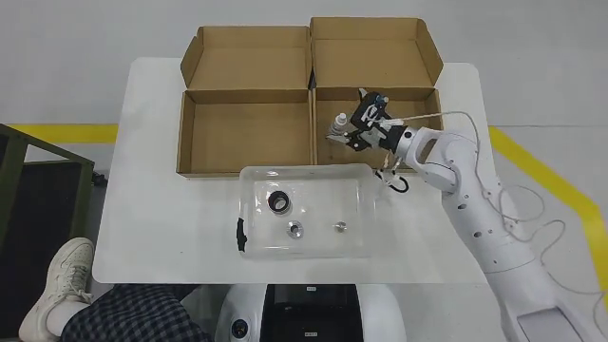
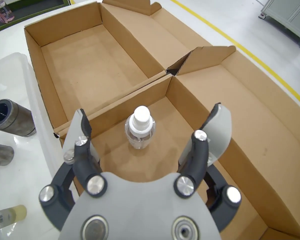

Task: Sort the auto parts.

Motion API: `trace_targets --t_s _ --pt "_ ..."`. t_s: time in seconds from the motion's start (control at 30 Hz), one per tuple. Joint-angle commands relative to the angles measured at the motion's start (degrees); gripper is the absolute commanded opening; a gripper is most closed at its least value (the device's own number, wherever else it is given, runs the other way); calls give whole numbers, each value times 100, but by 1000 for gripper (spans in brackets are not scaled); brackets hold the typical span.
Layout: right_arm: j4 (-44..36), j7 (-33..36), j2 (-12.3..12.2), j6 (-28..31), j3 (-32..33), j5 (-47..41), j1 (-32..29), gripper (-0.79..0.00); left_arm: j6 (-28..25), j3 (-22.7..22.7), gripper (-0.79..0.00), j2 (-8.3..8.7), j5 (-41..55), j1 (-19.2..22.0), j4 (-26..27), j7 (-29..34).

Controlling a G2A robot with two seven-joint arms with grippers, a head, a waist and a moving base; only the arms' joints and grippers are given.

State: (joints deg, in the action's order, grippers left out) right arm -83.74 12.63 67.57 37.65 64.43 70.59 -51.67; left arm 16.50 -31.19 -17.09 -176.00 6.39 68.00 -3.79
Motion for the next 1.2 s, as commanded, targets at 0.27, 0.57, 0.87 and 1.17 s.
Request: trace_targets --t_s 0.27,0.57,0.87,1.17 --pt "-1715 91 -195 573 554 47 -787 0 0 0 0 0 0 0 0 0" --pt "-2630 313 -333 1309 743 1 -1473 -34 0 0 0 0 0 0 0 0" --pt "-3013 909 -453 1772 746 34 -2001 -18 0 0 0 0 0 0 0 0" --pt "-3081 1818 -533 1987 495 450 -2062 0 0 0 0 0 0 0 0 0"
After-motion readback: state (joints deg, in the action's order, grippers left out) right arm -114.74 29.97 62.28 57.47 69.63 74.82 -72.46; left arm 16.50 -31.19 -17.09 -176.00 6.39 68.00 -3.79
